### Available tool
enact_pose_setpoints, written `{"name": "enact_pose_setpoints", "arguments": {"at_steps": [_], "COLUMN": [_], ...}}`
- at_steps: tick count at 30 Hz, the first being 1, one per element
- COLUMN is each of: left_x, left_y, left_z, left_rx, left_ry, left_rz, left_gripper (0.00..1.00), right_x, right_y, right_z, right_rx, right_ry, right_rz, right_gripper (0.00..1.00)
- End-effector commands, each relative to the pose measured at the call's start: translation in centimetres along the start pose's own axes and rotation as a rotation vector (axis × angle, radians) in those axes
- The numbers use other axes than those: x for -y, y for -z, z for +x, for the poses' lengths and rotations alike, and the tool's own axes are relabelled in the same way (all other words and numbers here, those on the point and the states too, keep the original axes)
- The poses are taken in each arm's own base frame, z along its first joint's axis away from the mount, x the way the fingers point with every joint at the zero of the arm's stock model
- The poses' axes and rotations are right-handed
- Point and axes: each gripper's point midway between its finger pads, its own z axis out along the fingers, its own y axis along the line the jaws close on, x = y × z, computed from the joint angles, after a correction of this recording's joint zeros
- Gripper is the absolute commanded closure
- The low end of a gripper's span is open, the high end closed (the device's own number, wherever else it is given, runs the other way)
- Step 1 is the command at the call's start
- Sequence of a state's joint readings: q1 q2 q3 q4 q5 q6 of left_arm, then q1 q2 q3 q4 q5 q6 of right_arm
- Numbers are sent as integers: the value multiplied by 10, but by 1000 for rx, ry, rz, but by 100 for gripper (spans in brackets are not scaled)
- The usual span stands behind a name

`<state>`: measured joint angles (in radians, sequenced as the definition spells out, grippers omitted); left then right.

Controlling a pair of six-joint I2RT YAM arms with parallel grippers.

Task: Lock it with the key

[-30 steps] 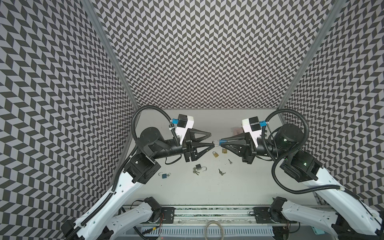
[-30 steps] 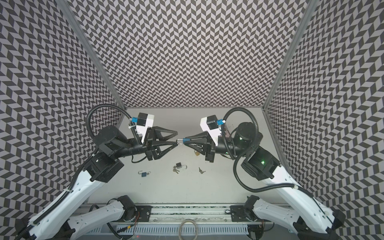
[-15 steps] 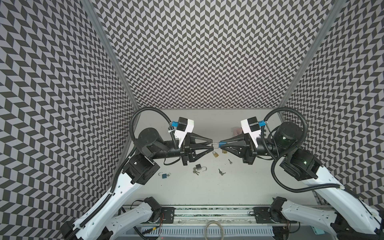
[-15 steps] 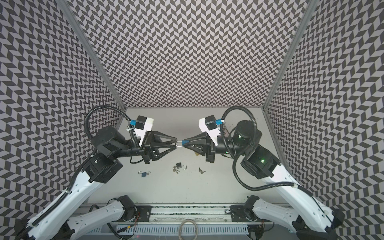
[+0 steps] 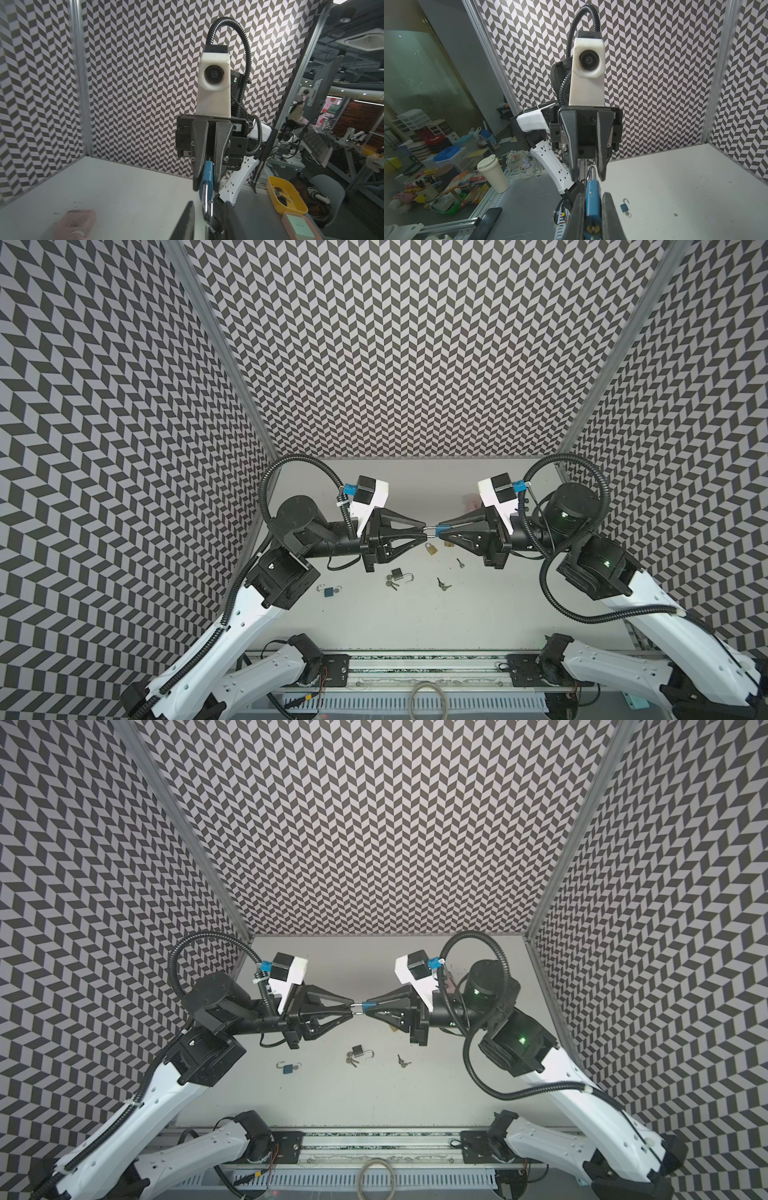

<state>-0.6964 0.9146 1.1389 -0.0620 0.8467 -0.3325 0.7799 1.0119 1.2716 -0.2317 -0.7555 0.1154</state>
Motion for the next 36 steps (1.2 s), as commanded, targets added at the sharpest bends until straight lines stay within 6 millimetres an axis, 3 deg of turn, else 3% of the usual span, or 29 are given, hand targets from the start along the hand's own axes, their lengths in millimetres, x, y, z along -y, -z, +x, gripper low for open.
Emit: {"name": "enact_pose_setpoints", "arguments": {"at_steps": [1,6,15,27,33,36], "left_x": [11,12,12,14,24,20], "left_y": [2,1,1,-1,-31,-31], "left_z": [-7,-6,-6,-8,10,13], "left_rx": [16,13,9,5,-44,-48], "left_ry": [-31,-32,-36,-61,-28,-31], "left_rz": [35,45,50,48,117,87], "left_gripper": [71,84,100,100,100,100], "right_x": [-11,-11,-11,-7,-2,1], "right_y": [9,8,4,-2,-23,-18], "right_z": [-22,-21,-16,-7,14,12], "right_rx": [71,73,61,31,-22,-6], "right_ry": [64,55,37,-8,-55,-41], "right_rz": [-13,-20,-46,-57,-98,-64], "right_gripper": [100,100,100,100,100,100]}}
